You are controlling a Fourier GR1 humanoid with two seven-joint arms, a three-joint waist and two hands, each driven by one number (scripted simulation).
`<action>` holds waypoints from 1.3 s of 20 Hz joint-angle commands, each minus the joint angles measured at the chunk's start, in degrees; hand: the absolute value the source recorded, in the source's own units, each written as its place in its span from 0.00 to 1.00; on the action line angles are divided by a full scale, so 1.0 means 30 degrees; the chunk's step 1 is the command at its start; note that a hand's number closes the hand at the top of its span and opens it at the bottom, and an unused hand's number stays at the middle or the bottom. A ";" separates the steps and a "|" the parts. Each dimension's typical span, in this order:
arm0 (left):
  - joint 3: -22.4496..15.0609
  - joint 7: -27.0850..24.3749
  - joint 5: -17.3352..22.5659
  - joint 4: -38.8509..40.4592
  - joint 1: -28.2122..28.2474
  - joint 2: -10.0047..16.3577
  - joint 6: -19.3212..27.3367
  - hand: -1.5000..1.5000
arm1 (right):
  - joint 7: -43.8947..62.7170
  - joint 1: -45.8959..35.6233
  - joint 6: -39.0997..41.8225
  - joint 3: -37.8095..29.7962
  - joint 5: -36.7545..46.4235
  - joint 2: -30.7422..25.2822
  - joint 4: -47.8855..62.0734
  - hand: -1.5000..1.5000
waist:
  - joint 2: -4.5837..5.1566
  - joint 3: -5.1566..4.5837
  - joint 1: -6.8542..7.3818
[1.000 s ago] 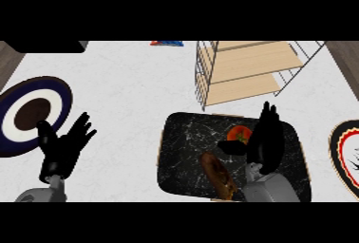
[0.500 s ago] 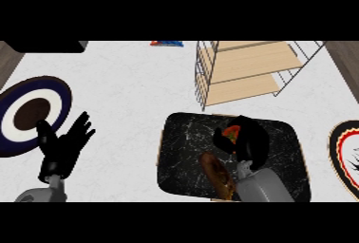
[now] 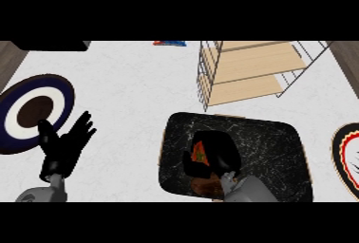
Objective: Pick the tomato from the tray and place it in the tiered shelf
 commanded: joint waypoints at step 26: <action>-0.0007 0.1645 -0.0451 -0.0870 -0.0644 -0.0372 0.0493 0.50 | 0.8687 -1.2253 0.9254 -1.2163 -0.8085 -0.2997 -1.2098 1.00 | 0.0077 -0.0019 -0.0236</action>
